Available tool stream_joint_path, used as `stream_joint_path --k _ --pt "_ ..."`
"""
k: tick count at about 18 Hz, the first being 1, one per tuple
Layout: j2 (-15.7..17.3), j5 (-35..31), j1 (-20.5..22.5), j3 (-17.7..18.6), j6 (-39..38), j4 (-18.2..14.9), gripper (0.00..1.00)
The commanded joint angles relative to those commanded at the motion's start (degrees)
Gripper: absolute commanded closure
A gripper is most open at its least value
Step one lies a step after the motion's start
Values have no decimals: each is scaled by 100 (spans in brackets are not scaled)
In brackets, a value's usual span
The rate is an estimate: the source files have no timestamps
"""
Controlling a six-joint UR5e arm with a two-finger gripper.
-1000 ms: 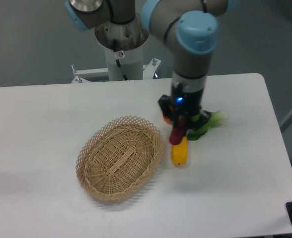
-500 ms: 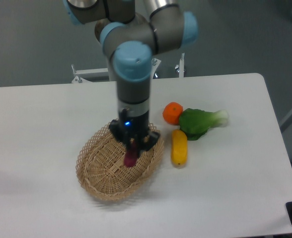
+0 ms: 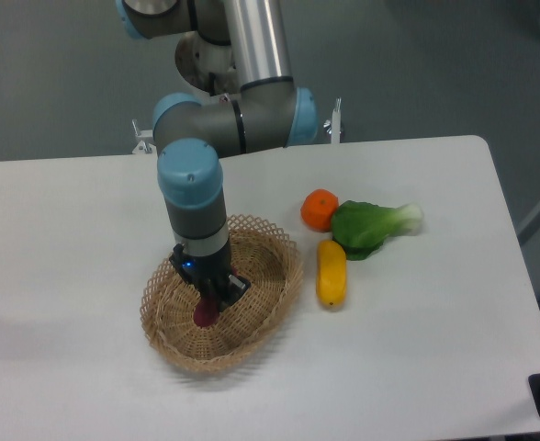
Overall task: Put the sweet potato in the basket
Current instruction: 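Carry the sweet potato over the wicker basket and lower it inside, then open the gripper to release the sweet potato into the basket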
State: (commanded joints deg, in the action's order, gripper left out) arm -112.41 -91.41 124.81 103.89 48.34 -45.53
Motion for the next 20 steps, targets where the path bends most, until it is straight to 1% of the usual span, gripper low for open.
stream_joint_path --k 5,6,7,8,9,10,14,18,20 --pt "-70 -9 -35 -9 0 0 54" --pt "-70 -9 -35 0 -9 0 50" --pt "-62 -9 -35 0 -9 9 42" --pt "-53 -9 -35 -17 -17 17 25" --pt "-44 -18 -35 -35 -52 18 6" --pt "-27 -18 -35 -70 -70 18 0" --pt "157 -18 -27 -158 -88 9 0" --pt "544 -18 79 -377 -210 53 0" --pt "676 -18 131 -404 -150 53 0"
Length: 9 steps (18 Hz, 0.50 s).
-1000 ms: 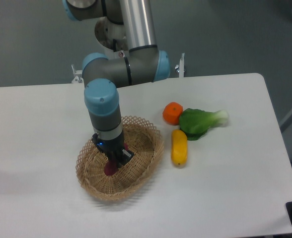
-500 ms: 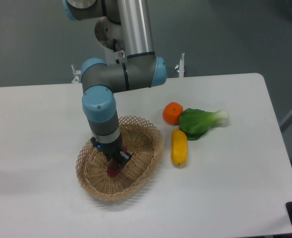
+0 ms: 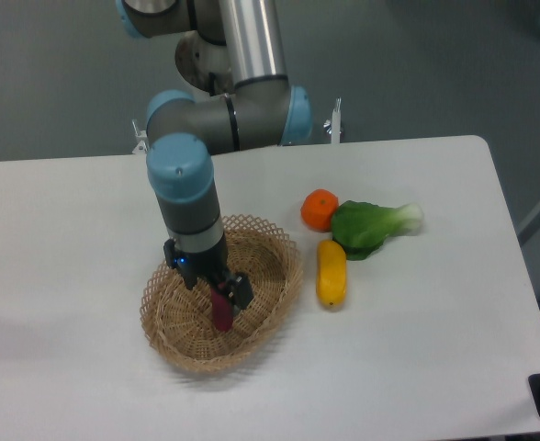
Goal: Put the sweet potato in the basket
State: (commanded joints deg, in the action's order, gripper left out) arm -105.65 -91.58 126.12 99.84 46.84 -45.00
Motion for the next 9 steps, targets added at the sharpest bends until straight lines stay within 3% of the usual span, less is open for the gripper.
stream_joint_path --k 6,9 --pt "325 -9 518 -246 211 -140 0" --pt "518 0 816 -246 780 -491 0"
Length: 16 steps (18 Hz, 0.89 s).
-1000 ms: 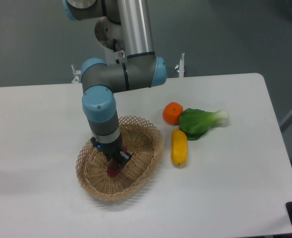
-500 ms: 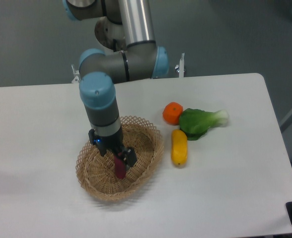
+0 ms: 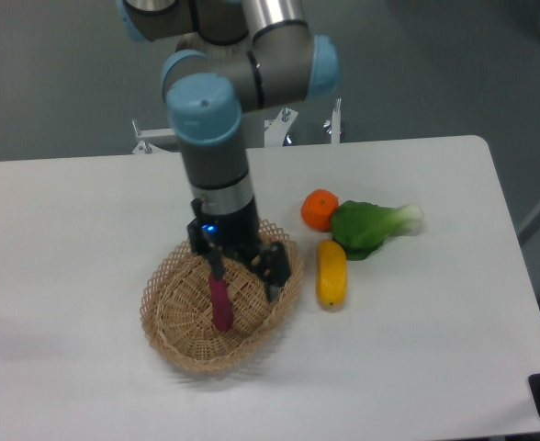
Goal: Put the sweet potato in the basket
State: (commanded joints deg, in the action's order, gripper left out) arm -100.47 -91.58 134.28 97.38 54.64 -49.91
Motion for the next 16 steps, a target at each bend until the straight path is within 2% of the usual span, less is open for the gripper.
stream_joint_path --k 4,13,16 --pt "202 9 317 26 836 -247 0" --pt "519 -9 967 18 2383 -1055 0" --pt "624 17 1143 79 2762 -1109 0"
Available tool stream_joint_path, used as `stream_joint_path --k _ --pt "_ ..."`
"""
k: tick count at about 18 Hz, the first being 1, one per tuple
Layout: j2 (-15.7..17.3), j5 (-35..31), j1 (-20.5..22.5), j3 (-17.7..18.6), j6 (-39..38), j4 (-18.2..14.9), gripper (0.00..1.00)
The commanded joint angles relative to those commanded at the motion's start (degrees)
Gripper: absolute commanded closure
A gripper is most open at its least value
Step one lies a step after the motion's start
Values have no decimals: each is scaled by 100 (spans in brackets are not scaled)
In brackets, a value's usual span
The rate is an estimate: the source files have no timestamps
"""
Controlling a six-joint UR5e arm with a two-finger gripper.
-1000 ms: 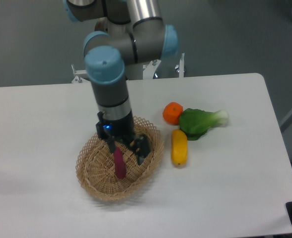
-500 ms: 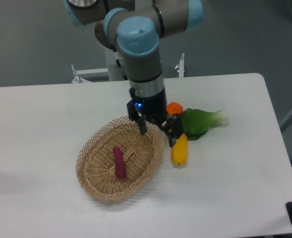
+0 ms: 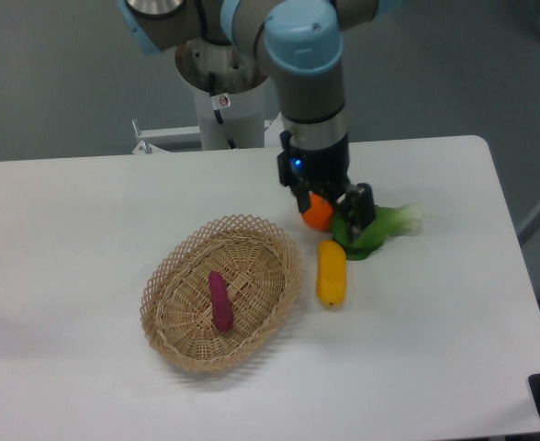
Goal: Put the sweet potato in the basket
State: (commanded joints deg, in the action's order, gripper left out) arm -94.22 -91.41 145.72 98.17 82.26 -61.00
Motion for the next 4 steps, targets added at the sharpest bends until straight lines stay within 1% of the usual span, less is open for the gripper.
stream_joint_path --k 4 --pt "9 9 44 18 1 9 0"
